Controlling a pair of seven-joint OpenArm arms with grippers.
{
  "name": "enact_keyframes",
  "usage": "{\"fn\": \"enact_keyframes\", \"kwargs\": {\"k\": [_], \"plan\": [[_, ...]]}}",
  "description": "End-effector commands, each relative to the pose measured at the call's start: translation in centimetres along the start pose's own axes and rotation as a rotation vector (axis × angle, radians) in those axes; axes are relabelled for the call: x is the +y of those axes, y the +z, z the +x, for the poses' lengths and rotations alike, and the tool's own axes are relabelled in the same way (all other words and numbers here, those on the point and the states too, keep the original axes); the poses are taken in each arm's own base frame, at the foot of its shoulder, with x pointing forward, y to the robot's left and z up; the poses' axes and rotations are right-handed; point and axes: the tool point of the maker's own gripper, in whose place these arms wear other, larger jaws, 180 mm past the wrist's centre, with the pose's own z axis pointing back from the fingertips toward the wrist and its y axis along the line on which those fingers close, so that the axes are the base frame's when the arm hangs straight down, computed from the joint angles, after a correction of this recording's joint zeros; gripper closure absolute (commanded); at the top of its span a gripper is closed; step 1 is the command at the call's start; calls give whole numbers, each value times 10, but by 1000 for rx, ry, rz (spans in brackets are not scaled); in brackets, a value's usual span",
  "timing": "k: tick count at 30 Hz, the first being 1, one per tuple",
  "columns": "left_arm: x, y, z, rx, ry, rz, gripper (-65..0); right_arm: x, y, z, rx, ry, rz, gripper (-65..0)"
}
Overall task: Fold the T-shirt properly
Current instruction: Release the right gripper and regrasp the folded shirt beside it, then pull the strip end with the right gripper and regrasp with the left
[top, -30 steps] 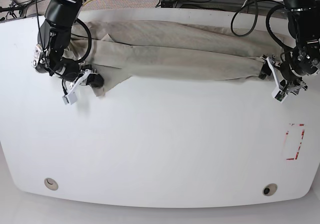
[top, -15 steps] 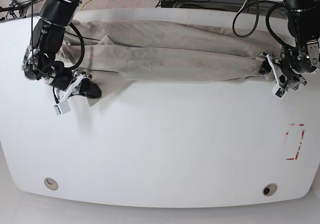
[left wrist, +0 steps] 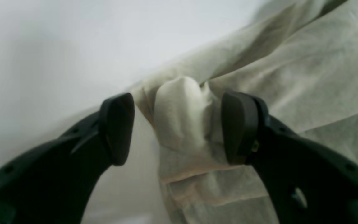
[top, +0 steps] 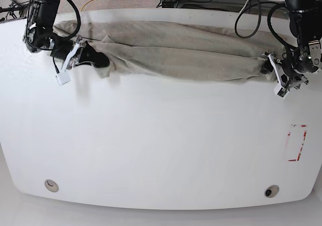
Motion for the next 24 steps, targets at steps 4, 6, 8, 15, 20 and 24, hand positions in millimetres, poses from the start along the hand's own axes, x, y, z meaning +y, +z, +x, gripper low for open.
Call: {"fn": "enact_keyframes", "kwargs": {"k": [4, 6, 8, 15, 20, 24], "plan": [[9, 7, 10, -30, -15, 22, -399, 5, 8, -13, 29, -2, 9, 0], [9, 6, 9, -29, -15, 21, -399, 9, 9, -17, 39, 3, 8, 0], [9, 6, 9, -28, -14, 21, -399, 14, 11, -22, 51, 18, 8, 0], [8, 6, 9, -27, -17, 18, -399, 35, 9, -38, 113, 65, 30, -94], [8, 6, 9, -27, -17, 18, -399, 29, 19, -38, 120, 65, 1, -154], [8, 6, 9, -27, -17, 18, -399, 17, 39, -29, 85, 68, -65, -247]]}}
